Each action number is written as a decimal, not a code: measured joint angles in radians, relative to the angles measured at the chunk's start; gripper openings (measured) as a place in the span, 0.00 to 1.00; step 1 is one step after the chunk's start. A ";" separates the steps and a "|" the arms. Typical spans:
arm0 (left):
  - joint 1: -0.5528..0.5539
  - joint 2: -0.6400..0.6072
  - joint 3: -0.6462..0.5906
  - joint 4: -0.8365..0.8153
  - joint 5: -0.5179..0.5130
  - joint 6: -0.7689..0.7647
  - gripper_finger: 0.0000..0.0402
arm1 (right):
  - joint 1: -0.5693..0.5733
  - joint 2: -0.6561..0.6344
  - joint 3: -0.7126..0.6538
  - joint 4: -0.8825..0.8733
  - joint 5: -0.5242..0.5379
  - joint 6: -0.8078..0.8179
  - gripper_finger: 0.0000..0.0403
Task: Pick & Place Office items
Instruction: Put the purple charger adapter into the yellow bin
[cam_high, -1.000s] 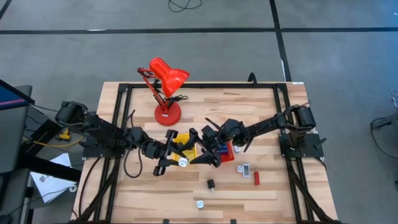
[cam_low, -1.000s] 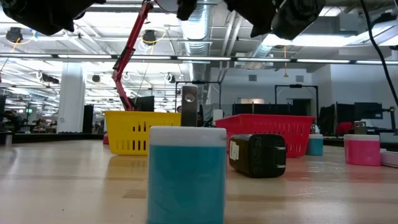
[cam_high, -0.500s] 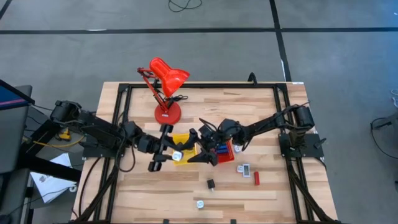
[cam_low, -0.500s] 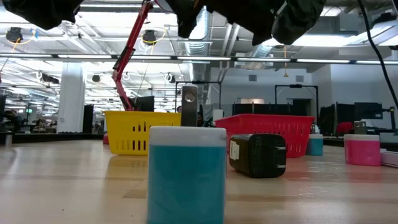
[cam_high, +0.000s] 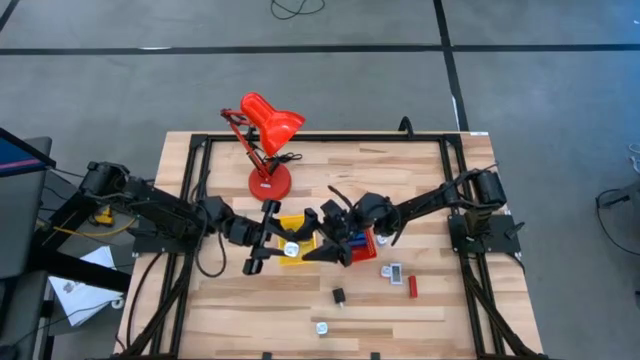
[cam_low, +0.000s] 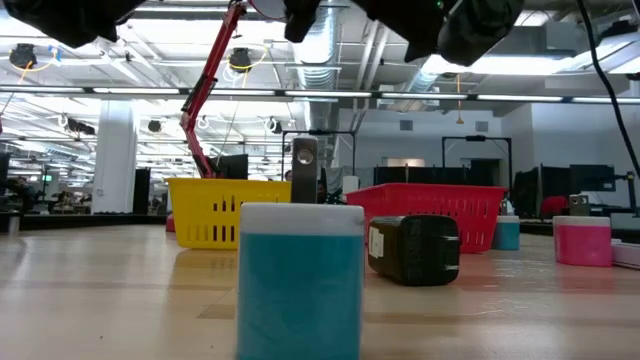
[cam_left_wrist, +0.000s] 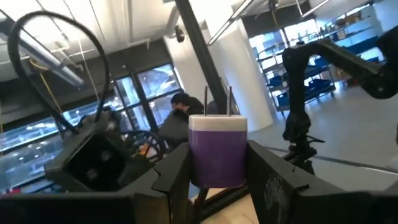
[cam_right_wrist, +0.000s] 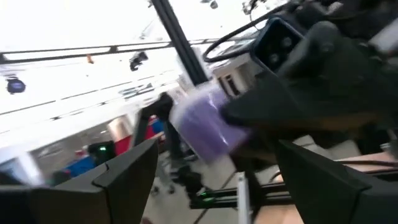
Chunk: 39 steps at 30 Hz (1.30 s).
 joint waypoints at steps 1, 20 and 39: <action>0.006 0.000 0.000 -0.021 -0.001 -0.008 0.32 | -0.001 0.000 0.007 -0.002 -0.024 0.015 0.79; 0.031 0.001 0.001 -0.059 0.052 -0.022 0.32 | 0.019 -0.001 0.042 -0.074 -0.063 -0.079 0.71; 0.027 -0.001 0.002 -0.080 0.115 -0.029 0.32 | 0.015 0.000 0.042 -0.066 -0.073 -0.085 0.36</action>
